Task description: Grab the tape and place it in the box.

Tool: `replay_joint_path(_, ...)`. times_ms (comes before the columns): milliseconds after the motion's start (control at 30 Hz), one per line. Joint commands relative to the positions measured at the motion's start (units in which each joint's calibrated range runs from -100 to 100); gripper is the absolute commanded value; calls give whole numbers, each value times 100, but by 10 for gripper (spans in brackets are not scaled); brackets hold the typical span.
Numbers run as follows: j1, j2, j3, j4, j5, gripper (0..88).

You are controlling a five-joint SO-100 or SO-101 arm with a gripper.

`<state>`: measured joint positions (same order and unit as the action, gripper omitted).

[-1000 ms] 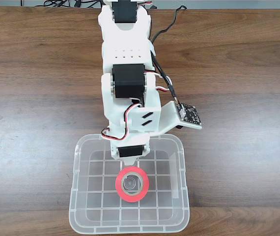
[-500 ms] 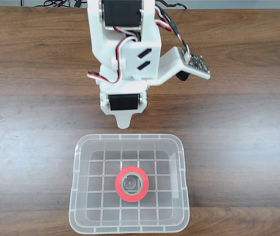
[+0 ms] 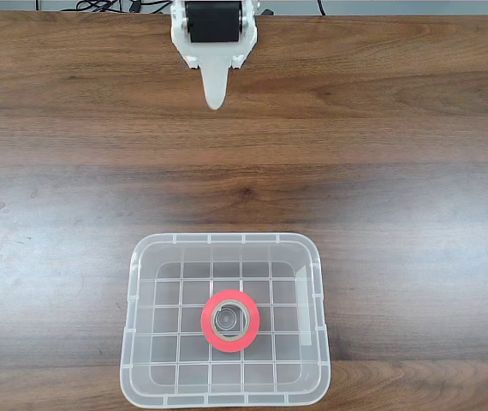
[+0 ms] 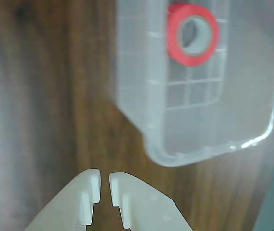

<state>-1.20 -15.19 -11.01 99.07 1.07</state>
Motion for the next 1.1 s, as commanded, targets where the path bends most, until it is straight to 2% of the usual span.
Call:
replay_joint_path(0, -268, -2238, 2262, 16, -28, 13)
replay_joint_path(100, -341, -3034, 3497, -412, -17, 13)
replay_joint_path(333, -348, -4458, 6344, -2287, -2, 15)
replay_joint_path(467, -326, -5037, 7711, -2852, -2, 20)
replay_joint_path(767, -275, -6429, 9367, -3331, -44, 20)
replay_joint_path(1067, -260, -8038, 10286, -2912, -54, 21)
